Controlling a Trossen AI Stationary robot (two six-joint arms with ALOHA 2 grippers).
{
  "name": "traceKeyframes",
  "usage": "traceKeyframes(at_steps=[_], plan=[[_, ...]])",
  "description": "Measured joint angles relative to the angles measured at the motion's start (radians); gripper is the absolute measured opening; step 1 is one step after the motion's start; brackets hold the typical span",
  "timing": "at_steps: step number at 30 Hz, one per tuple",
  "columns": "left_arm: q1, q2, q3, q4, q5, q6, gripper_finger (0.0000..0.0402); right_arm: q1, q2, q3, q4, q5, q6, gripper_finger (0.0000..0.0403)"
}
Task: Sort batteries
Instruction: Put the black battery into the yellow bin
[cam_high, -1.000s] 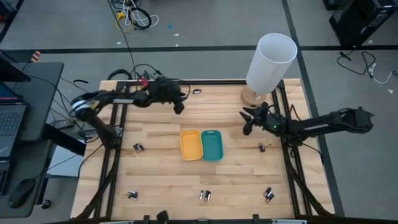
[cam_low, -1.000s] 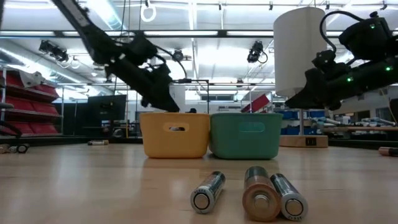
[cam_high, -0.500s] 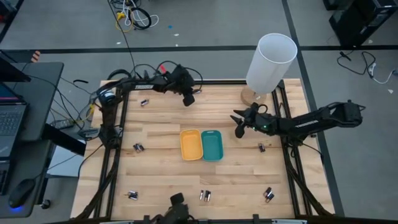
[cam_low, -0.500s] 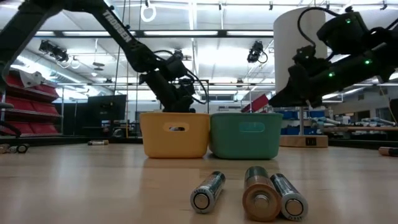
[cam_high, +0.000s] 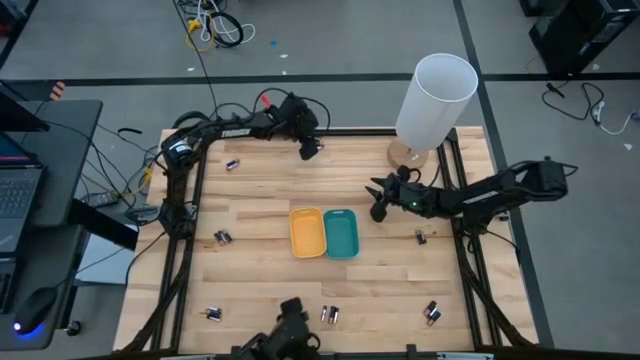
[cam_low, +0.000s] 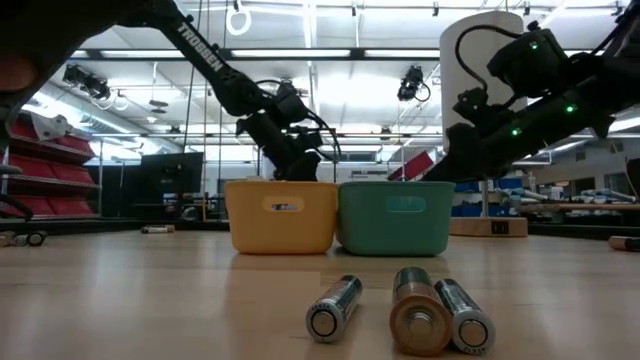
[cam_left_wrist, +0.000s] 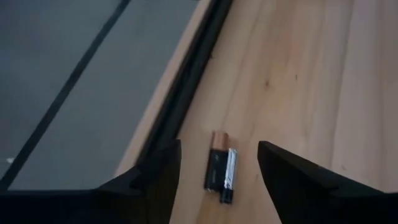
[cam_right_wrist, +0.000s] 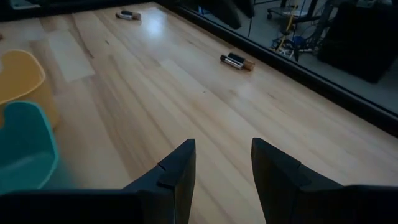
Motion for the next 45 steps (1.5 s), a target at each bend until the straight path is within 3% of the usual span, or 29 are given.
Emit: traceKeyframes(at_steps=[6,12,15,33,45], plan=[[0.001,0.023,0.068,-0.012,0.025,-0.001,0.0228,0.000,0.018,0.028,0.001,0.001,-0.020,0.0143],[-0.014,0.181,0.278,-0.285,0.004,0.051,0.0227,-0.002,0.016,0.057,0.003,0.002,-0.045,0.0143],[-0.015,0.212,0.328,-0.319,-0.008,0.066,0.0227,0.000,0.016,0.057,0.000,0.002,-0.036,0.0143],[-0.001,0.264,0.330,-0.249,-0.004,0.075,0.0227,0.001,0.016,0.057,-0.001,-0.003,0.003,0.0143],[0.014,0.266,0.329,-0.293,-0.027,0.077,0.0227,-0.015,0.015,0.056,0.004,-0.005,-0.021,0.0143]])
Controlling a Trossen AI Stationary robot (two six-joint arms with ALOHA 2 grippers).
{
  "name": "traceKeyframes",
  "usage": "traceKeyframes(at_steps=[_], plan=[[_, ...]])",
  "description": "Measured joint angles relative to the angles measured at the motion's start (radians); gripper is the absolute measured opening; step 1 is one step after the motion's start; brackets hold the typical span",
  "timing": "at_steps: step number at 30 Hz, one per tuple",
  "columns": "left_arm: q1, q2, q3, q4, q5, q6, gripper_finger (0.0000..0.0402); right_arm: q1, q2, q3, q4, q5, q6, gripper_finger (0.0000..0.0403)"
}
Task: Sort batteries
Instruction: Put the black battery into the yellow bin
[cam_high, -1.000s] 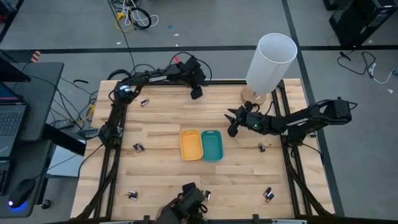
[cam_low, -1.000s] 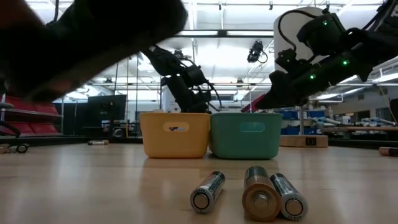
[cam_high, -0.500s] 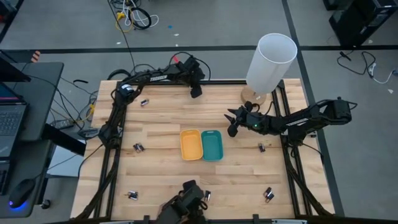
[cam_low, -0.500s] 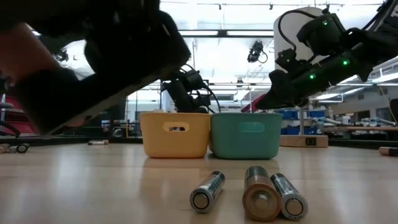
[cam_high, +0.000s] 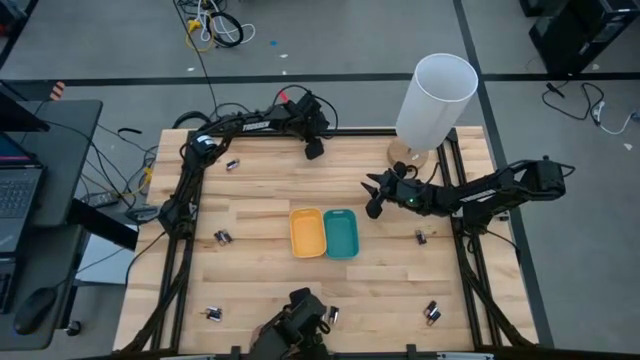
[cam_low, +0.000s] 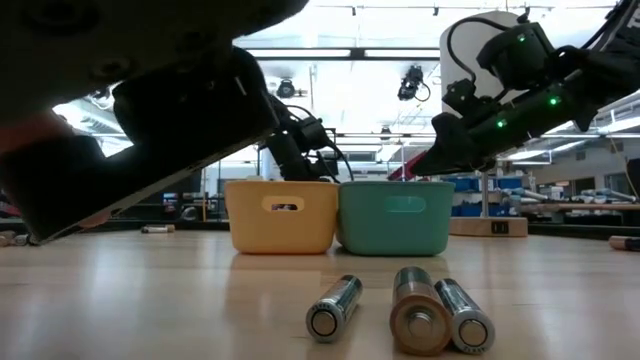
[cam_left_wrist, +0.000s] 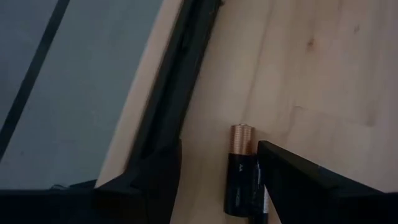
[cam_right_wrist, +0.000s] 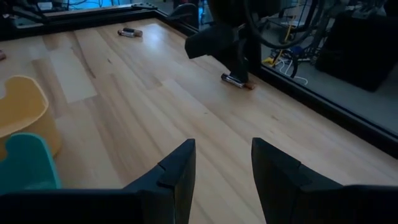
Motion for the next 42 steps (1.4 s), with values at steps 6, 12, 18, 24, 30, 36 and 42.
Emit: traceKeyframes(at_steps=[6,12,18,24,30,36,42], plan=[[0.004,0.012,0.000,-0.042,-0.003,0.014,0.0227,0.000,0.000,0.000,0.001,0.000,-0.020,0.0143],[0.006,0.020,0.001,-0.035,0.007,0.020,0.0215,-0.001,0.000,0.009,0.002,0.000,-0.037,0.0143],[0.005,0.021,0.001,-0.037,0.009,0.022,0.0187,-0.001,0.000,0.009,-0.004,0.000,-0.037,0.0143],[0.004,0.021,0.000,-0.040,0.009,0.022,0.0123,0.000,0.000,0.009,-0.004,-0.001,-0.032,0.0143],[0.004,0.022,0.000,-0.037,0.003,-0.002,0.0077,0.010,0.000,0.009,-0.007,-0.027,-0.017,0.0142],[-0.006,-0.002,-0.003,-0.057,-0.001,-0.026,0.0072,0.021,0.000,0.009,-0.010,-0.028,-0.003,0.0142],[-0.017,-0.078,-0.003,-0.112,0.003,-0.029,0.0071,0.025,0.000,0.009,-0.025,-0.028,0.006,0.0142]])
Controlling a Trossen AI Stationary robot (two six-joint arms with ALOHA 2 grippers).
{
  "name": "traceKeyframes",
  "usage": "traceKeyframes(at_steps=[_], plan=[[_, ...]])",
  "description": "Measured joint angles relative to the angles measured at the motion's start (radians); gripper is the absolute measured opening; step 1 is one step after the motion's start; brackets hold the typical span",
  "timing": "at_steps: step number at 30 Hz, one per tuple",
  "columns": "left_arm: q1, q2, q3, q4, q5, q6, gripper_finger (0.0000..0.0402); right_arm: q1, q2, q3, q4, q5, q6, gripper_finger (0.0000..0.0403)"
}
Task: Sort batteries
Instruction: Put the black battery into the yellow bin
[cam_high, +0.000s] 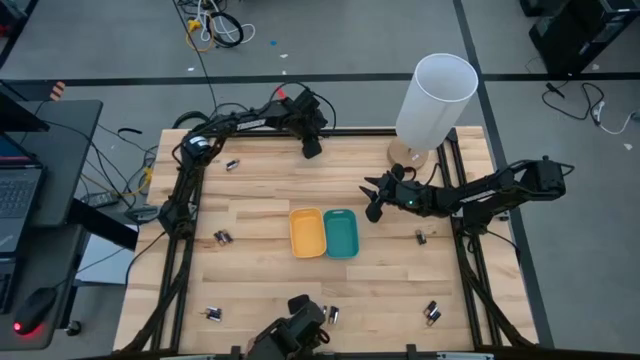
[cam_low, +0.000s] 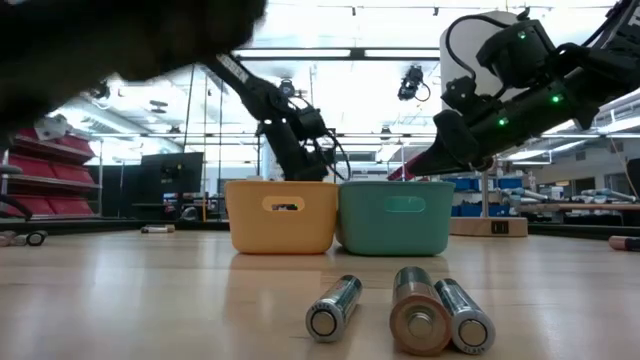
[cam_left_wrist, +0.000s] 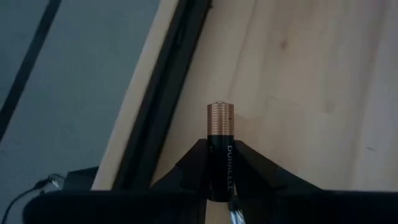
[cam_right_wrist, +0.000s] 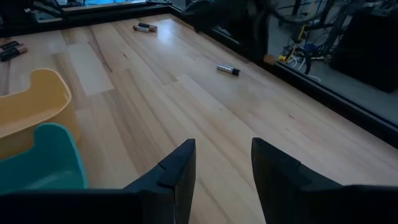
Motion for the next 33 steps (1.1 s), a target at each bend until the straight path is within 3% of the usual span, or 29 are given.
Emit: traceKeyframes(at_steps=[8,16,24,33], plan=[[-0.063,-0.123,-0.032,-0.215,0.004,-0.023,0.0072,0.028,0.000,0.000,-0.023,0.000,0.000,0.0142],[-0.235,-0.327,-0.254,-0.337,-0.017,-0.136,0.0072,0.064,0.000,0.000,-0.070,0.000,0.000,0.0142],[-0.474,-0.556,-0.536,-0.204,-0.023,-0.346,0.0072,0.067,0.000,-0.001,-0.061,0.001,-0.006,0.0142],[-0.608,-0.556,-0.609,0.018,-0.023,-0.420,0.0072,0.065,0.000,-0.001,0.033,0.010,-0.017,0.0142]])
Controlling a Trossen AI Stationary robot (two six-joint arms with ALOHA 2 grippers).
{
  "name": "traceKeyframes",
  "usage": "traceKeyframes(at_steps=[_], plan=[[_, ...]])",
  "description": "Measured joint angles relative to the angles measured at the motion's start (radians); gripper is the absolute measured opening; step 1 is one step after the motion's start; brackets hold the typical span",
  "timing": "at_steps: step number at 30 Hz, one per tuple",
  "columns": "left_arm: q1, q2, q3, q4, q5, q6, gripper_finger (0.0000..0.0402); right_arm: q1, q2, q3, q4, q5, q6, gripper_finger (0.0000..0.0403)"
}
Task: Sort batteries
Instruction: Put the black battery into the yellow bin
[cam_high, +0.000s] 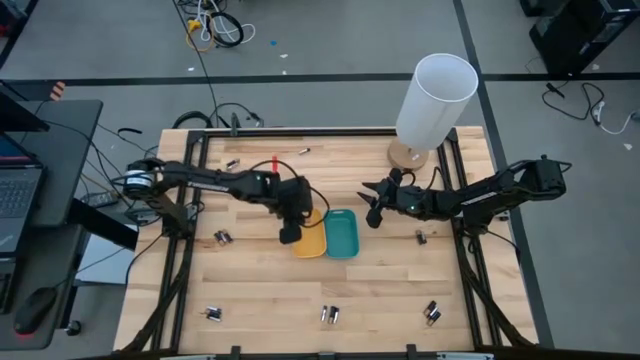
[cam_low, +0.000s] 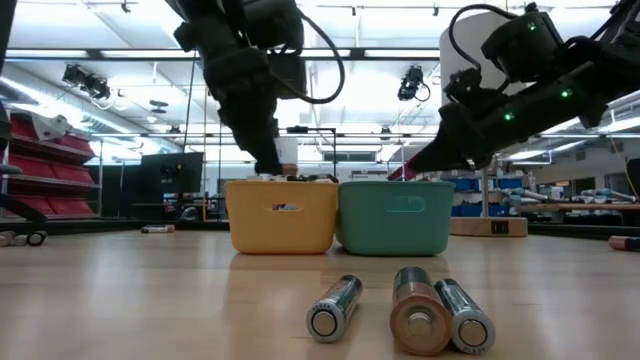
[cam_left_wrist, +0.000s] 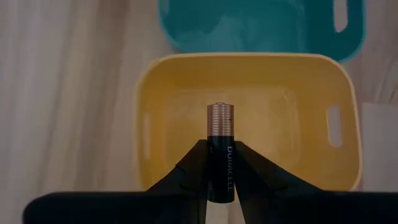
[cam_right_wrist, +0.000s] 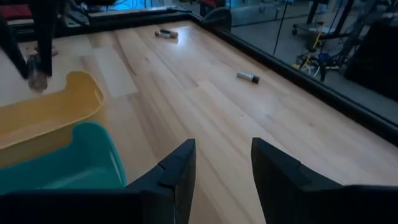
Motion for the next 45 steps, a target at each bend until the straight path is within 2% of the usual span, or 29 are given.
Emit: traceKeyframes(at_steps=[8,15,21,25,32,38,45], plan=[[0.006,0.057,0.000,0.056,-0.003,0.005,0.0078,-0.012,0.000,0.000,0.009,0.001,-0.041,0.0142],[0.011,0.073,0.000,0.060,-0.036,0.023,0.0115,-0.013,0.000,0.000,0.001,0.002,-0.044,0.0142],[0.014,0.071,0.016,0.018,-0.060,0.023,0.0146,-0.013,0.000,0.000,-0.001,0.002,-0.044,0.0142],[0.036,0.070,0.044,-0.051,-0.083,0.027,0.0153,-0.013,0.000,0.000,-0.001,0.002,-0.041,0.0142],[0.110,0.035,0.053,-0.124,-0.085,0.103,0.0152,-0.013,0.000,0.000,-0.003,0.001,-0.033,0.0142],[0.208,-0.068,0.053,-0.191,-0.092,0.131,0.0152,-0.013,0.000,-0.001,-0.028,0.001,-0.010,0.0142],[0.358,-0.179,0.053,-0.261,-0.165,0.154,0.0152,-0.013,0.000,-0.001,-0.045,0.001,0.035,0.0142]])
